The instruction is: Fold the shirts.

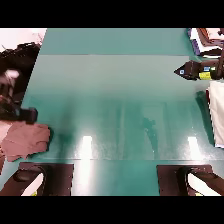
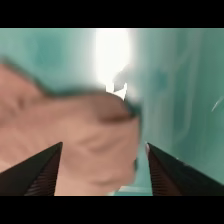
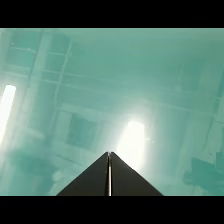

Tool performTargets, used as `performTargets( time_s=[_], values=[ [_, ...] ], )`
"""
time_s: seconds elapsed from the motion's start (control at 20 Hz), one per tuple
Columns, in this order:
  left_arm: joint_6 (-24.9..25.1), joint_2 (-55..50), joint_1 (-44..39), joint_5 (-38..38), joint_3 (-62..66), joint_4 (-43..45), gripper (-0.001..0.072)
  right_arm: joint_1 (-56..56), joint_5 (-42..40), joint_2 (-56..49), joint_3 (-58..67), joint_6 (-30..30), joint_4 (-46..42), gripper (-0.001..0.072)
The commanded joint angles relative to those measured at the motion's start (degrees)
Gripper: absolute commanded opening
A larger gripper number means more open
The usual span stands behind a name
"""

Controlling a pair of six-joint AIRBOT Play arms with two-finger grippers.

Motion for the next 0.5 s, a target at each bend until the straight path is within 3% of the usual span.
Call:
performTargets(
  time_s=[0.0, 0.25, 0.3, 0.35, 0.4, 0.45],
  values=[
    [-1.9, 1.2, 2.1, 4.0, -15.5, 2.7, 0.0616, 0.0, 0.0, 0.0, 0.0, 0.0, 0.0, 0.002],
    [-6.9, 1.2, 2.1, 9.3, -24.1, 2.7, 0.0615, 0.0, -0.4, 0.0, 0.0, 0.0, 0.0, 0.002],
    [-8.0, 1.3, 2.1, 8.6, -23.8, 2.8, 0.0561, 0.0, -0.5, -0.1, 0.0, 0.0, 0.0, 0.002],
    [-7.9, 1.3, 2.1, 7.9, -23.3, 2.7, 0.0254, 0.0, -0.5, -0.1, 0.0, 0.0, 0.0, 0.002],
    [-7.8, 1.3, 2.1, 7.3, -22.6, 2.7, 0.0035, 0.0, -0.5, -0.1, 0.0, 0.0, 0.0, 0.002],
    [-7.8, 1.3, 2.1, 6.8, -21.2, 2.7, 0.003, 0.0, -0.5, 0.0, 0.0, 0.0, 0.0, 0.002]
  ],
)
